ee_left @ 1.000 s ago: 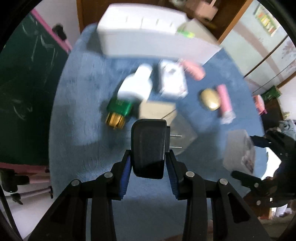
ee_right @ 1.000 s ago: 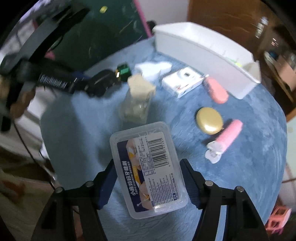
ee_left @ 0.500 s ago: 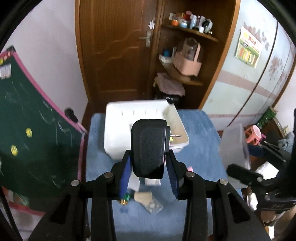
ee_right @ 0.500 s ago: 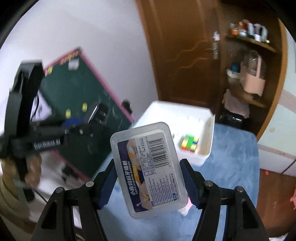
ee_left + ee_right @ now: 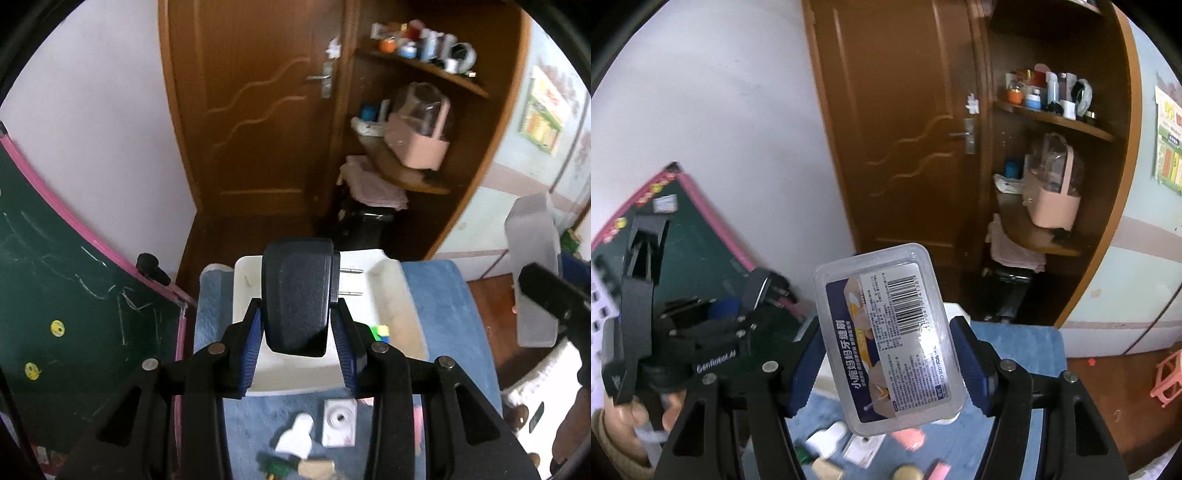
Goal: Organize rigid objects
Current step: 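Lower the black charger and toothbrush box into the white bin, open both grippers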
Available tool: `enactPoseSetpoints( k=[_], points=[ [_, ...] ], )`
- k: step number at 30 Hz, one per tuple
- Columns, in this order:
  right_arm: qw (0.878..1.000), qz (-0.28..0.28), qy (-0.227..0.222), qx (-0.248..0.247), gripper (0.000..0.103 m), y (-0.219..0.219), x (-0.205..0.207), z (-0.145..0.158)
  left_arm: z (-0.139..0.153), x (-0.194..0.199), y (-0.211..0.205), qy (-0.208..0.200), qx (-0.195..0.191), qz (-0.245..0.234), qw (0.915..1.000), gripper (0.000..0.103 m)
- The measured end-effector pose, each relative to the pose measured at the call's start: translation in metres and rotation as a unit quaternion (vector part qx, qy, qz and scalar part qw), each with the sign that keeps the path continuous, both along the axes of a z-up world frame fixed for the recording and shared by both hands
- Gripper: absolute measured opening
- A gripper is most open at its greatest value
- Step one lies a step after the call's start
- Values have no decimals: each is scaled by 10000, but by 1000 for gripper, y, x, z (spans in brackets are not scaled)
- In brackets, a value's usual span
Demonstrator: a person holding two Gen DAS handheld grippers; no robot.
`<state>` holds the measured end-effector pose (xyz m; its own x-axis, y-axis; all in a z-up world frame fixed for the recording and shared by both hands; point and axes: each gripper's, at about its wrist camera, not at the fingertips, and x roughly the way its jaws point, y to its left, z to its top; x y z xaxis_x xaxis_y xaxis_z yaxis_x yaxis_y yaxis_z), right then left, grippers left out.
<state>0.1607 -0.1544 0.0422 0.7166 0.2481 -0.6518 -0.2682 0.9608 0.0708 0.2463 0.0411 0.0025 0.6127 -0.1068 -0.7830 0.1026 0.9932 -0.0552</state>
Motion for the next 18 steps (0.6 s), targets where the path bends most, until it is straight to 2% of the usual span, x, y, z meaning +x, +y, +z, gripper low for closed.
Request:
enactPoseSetpoints(
  k=[4,9,14,18],
  points=[
    [9990,-311,154,-299,67,10,54,-33,-35,36,6,193,42,123,9997,40],
    [9941,-673,774,-347,67,14,113,-96,-93,77,6,524,165,153,9984,40],
    [9849,-964,1343,-511,68,12,155,-164,-143,104,3,853,222,148,9960,40],
    [9784,-1058,1624,-719,68,12,176,-205,-178,121,-6,1089,239,56,9938,40]
  ],
)
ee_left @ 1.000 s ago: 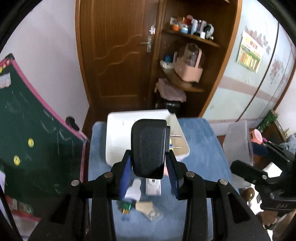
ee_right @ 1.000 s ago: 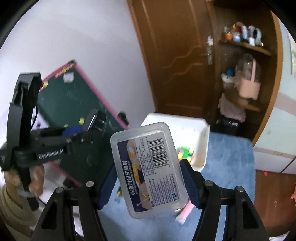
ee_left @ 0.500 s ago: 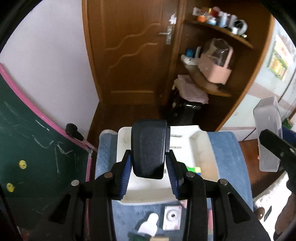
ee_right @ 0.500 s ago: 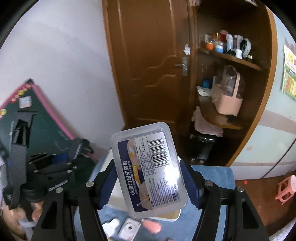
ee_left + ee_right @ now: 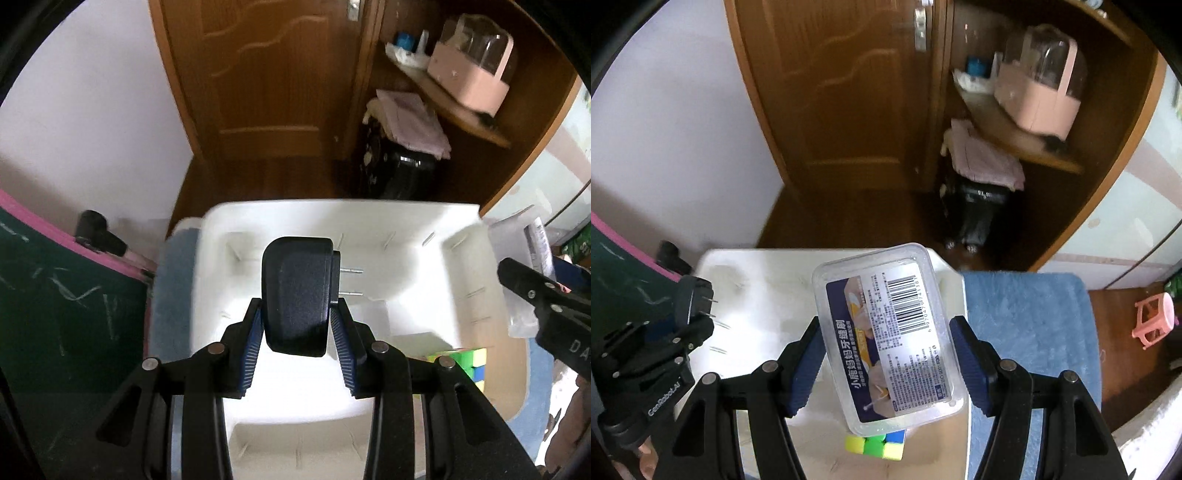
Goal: Organize rigid objects
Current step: 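Lower the black charger and toothbrush box into the white bin, open both grippers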
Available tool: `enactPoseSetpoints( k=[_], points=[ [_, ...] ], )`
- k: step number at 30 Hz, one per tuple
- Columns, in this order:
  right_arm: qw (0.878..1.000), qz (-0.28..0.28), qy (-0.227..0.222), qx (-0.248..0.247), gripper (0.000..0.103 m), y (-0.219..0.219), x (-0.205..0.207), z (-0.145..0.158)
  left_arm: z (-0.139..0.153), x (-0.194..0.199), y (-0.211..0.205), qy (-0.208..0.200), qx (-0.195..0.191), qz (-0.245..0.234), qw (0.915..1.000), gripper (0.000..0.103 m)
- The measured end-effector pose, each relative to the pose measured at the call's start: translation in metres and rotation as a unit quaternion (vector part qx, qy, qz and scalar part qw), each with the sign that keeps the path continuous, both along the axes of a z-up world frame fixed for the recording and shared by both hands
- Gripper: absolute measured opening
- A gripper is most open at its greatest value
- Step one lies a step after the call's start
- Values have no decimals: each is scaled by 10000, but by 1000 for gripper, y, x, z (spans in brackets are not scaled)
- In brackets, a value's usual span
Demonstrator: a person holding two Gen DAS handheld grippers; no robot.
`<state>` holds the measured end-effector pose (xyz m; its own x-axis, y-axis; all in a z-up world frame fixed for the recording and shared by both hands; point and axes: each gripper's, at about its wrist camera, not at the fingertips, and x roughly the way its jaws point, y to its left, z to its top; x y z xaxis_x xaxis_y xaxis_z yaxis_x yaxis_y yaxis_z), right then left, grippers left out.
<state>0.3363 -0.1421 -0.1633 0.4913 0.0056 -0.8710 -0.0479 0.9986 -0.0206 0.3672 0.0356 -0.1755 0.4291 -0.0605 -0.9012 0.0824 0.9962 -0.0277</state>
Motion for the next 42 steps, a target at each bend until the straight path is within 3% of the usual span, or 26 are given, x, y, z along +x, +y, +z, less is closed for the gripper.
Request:
enactPoseSetpoints(
  k=[5,15,16,19,22,25,29,42],
  points=[
    [9994,-92,313,-65,68,1,13,-35,-28,11,-9,225,-20,-62,9997,40],
    [9981,14,542,-289,68,14,23,-62,-54,18,-8,473,36,117,9988,41],
    [9980,7,550,-297,68,15,22,-62,-53,17,-7,472,22,154,9988,44],
    [9981,3,599,-153,69,14,20,-63,-46,11,1,409,-34,357,9985,79],
    [9980,33,624,118,69,10,15,-60,-34,5,7,361,-218,407,9983,82],
    [9984,116,506,201,69,10,8,-49,-20,-2,9,264,-256,478,9982,87],
    [9992,249,126,292,80,12,-9,-20,3,-22,11,60,-297,532,9981,87],
    [9947,554,-731,471,80,15,-96,87,94,-113,20,-642,-375,534,9958,87]
  ],
)
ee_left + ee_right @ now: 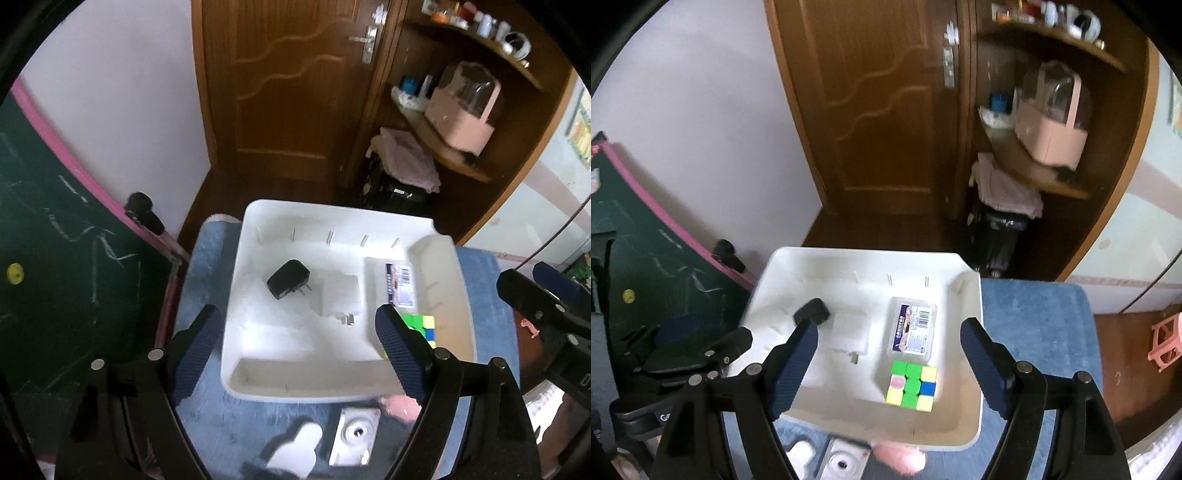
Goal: Organize rigid objects
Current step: 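Lower the black charger and toothbrush box into the white bin, open both grippers, then move both grippers back toward the remaining items on the table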
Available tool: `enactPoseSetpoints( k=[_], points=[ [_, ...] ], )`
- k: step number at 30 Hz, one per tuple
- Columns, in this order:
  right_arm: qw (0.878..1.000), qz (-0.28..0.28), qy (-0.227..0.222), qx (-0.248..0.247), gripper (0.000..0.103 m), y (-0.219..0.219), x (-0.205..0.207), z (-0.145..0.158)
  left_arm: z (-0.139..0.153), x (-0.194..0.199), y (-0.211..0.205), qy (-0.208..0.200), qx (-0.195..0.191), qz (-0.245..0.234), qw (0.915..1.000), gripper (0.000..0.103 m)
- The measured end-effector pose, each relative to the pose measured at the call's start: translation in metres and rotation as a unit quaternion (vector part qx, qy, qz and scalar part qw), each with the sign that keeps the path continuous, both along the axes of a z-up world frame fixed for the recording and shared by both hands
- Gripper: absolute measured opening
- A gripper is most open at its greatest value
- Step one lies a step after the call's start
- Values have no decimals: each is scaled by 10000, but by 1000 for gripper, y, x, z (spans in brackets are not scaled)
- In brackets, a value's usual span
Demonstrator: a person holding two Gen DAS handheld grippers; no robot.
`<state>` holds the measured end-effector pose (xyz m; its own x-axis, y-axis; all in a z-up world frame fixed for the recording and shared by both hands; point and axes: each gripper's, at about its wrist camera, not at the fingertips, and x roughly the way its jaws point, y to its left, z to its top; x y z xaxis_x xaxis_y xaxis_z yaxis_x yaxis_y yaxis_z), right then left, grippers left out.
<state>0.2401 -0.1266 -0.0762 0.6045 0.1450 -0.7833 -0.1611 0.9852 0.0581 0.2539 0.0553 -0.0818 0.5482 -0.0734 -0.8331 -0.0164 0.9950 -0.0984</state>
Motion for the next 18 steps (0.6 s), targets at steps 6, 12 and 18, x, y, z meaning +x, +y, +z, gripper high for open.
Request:
enactPoseSetpoints(
  k=[6,12,18],
  points=[
    [9993,116,-362,51,80,-6,-57,42,39,-51,4,-317,105,26,9994,87],
    [9976,306,-615,105,80,-13,-120,65,62,-99,4,-637,310,43,9975,88],
    [9951,480,-861,-32,80,-14,-167,71,69,-136,3,-764,288,60,9966,96]
  ],
)
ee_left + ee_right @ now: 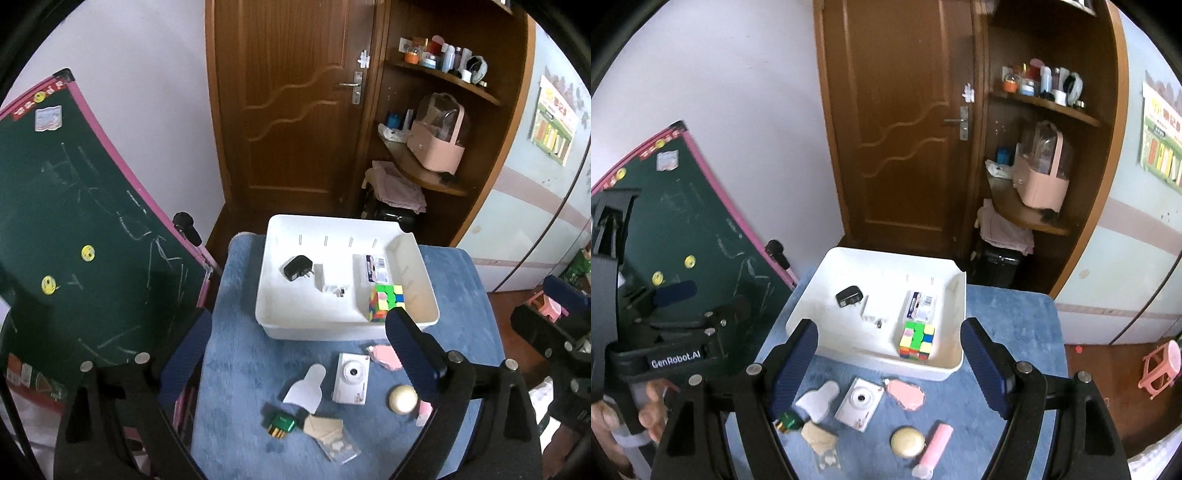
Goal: Organize rigid objects
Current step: 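Move both grippers back toward the remaining items on the table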
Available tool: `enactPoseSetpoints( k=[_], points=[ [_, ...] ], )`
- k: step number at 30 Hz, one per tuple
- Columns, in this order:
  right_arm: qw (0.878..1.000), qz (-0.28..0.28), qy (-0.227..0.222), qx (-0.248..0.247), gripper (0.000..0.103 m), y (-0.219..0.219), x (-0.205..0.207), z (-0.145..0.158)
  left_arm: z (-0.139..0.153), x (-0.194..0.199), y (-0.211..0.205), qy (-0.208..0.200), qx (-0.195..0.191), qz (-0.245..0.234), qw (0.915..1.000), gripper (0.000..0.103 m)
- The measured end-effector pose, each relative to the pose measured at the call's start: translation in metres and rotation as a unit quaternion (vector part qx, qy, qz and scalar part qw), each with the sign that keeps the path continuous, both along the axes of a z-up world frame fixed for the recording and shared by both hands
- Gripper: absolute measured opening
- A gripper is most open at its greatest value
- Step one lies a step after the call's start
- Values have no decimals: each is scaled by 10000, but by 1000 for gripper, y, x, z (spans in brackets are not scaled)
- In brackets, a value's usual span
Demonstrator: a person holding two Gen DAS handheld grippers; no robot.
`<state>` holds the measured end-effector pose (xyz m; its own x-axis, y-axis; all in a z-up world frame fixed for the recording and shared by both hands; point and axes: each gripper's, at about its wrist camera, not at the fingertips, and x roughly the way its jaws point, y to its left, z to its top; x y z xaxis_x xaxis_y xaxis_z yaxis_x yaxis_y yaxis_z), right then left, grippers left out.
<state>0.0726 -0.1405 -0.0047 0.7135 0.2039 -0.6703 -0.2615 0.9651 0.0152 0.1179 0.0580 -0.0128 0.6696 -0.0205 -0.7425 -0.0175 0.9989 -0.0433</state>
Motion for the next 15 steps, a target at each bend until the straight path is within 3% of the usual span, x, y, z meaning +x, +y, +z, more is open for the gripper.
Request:
enactPoseSetpoints(
  k=[9,15],
  points=[
    [9999,99,32,-30,80,-9,-50,-14,-3,-41,-6,-76,204,-51,9998,96],
    [9998,25,144,-115,80,-22,-68,-33,-23,-63,-3,55,289,-100,9995,96]
  ],
)
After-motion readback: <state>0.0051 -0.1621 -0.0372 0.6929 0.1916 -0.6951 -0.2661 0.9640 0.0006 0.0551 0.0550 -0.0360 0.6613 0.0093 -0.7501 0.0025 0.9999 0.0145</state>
